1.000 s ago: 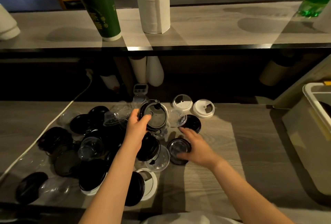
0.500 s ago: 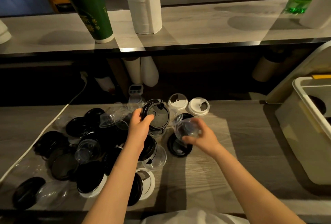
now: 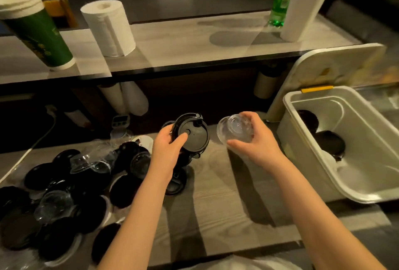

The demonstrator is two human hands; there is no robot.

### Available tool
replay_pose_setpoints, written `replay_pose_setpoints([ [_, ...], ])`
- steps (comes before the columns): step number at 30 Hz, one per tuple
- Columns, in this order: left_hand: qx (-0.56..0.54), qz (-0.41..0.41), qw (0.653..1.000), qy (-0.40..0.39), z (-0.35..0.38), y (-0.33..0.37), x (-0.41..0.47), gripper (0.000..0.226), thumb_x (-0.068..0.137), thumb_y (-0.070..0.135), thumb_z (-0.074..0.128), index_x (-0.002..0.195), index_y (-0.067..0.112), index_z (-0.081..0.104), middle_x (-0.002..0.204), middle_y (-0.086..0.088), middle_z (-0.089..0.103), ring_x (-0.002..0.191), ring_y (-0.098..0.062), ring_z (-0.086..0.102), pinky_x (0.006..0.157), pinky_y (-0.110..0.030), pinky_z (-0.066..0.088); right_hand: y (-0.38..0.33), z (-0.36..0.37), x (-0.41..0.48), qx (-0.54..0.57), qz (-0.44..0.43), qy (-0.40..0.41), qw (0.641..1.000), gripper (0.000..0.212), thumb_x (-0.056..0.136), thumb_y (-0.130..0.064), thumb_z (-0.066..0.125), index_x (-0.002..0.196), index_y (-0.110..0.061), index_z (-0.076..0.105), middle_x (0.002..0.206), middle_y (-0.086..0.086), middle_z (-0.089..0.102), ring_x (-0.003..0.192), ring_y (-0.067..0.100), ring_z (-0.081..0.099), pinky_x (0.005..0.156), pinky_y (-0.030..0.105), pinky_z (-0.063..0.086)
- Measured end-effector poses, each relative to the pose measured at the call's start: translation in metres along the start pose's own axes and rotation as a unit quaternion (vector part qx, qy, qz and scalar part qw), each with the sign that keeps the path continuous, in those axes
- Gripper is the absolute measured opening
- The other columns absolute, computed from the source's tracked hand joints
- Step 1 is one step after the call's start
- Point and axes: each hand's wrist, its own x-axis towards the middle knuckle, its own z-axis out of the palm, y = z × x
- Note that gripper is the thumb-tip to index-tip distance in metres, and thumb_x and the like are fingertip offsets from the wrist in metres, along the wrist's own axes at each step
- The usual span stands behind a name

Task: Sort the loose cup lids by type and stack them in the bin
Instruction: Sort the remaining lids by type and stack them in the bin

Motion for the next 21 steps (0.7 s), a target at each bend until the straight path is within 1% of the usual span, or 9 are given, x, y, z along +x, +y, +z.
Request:
replay_pose_setpoints([
  [2,-0.007,0.0,1.0,-0.01,0.03,0.002,-0.004,0.024,0.091,0.007,0.056,0.103,0.027,0.057,0.105,0.004,0.066,0.102,-0.015,0.062,0.084,-0.03,0.051,0.011,-0.029,-0.005,-0.009,0.002,0.019,1.0,0.071,0.072,-0.03,0.08,0.132,-0.026,0.041,0.126,-0.013,0.049,0.119,0.009,0.046,0.098,0.029,0.042],
  [5,0.0,0.001,1.0,-0.028,0.076,0.004,-0.009,0.026,0.092,0.008,0.056,0.111,0.025,0.055,0.106,0.007,0.064,0.105,-0.015,0.061,0.084,-0.028,0.05,0.032,-0.068,-0.011,-0.009,0.009,0.04,0.999,0.07,0.072,-0.03,0.08,0.131,-0.026,0.042,0.123,-0.015,0.049,0.118,0.007,0.047,0.098,0.029,0.043],
  [8,0.011,0.006,0.999,-0.048,0.119,0.007,-0.014,0.026,0.092,0.008,0.055,0.106,0.031,0.055,0.107,0.009,0.063,0.104,-0.012,0.06,0.086,-0.029,0.049,0.052,-0.106,-0.016,-0.007,0.016,0.053,0.998,0.071,0.073,-0.029,0.08,0.134,-0.024,0.042,0.128,-0.011,0.048,0.118,0.006,0.046,0.098,0.026,0.04],
  [11,0.021,0.002,0.998,-0.053,0.156,0.008,-0.019,0.027,0.092,0.009,0.055,0.113,0.026,0.053,0.112,0.006,0.063,0.108,-0.013,0.059,0.089,-0.03,0.048,0.072,-0.143,-0.017,-0.013,0.019,0.069,0.997,0.069,0.075,-0.028,0.078,0.134,-0.024,0.042,0.124,-0.014,0.044,0.114,0.003,0.042,0.095,0.022,0.037],
  [14,0.029,0.002,0.997,-0.065,0.188,0.006,-0.021,0.028,0.091,0.01,0.057,0.113,0.027,0.054,0.112,0.005,0.065,0.109,-0.013,0.061,0.093,-0.034,0.05,0.095,-0.181,-0.014,-0.022,0.023,0.067,0.997,0.069,0.075,-0.025,0.077,0.135,-0.027,0.041,0.123,-0.016,0.041,0.118,0.006,0.039,0.096,0.024,0.035],
  [16,0.033,0.008,0.997,-0.07,0.209,0.003,-0.022,0.029,0.091,0.01,0.058,0.111,0.03,0.056,0.112,0.006,0.066,0.108,-0.013,0.061,0.094,-0.036,0.05,0.112,-0.205,-0.013,-0.029,0.023,0.038,0.999,0.073,0.075,-0.021,0.077,0.136,-0.029,0.039,0.127,-0.014,0.042,0.117,0.005,0.04,0.094,0.023,0.034],
  [18,0.033,0.006,0.997,-0.075,0.23,-0.001,-0.024,0.03,0.09,0.01,0.058,0.113,0.03,0.056,0.111,0.007,0.066,0.107,-0.012,0.062,0.093,-0.036,0.051,0.128,-0.226,-0.013,-0.059,0.039,-0.025,0.997,0.078,0.075,-0.018,0.077,0.14,-0.032,0.035,0.131,-0.009,0.042,0.116,0.006,0.042,0.091,0.021,0.035],
  [19,0.031,0.003,0.997,-0.076,0.239,-0.003,-0.025,0.031,0.09,0.01,0.058,0.116,0.027,0.057,0.111,0.006,0.067,0.107,-0.012,0.062,0.092,-0.037,0.052,0.136,-0.235,-0.014,-0.088,0.051,-0.064,0.993,0.078,0.076,-0.02,0.076,0.141,-0.034,0.034,0.133,-0.007,0.041,0.117,0.008,0.043,0.09,0.021,0.035],
  [21,0.023,-0.009,0.997,-0.074,0.256,-0.008,-0.028,0.033,0.09,0.009,0.057,0.122,0.02,0.056,0.112,0.003,0.067,0.107,-0.014,0.063,0.091,-0.039,0.052,0.152,-0.25,-0.015,-0.17,0.073,-0.142,0.973,0.077,0.077,-0.025,0.073,0.141,-0.035,0.033,0.136,-0.007,0.039,0.119,0.012,0.046,0.09,0.02,0.037],
])
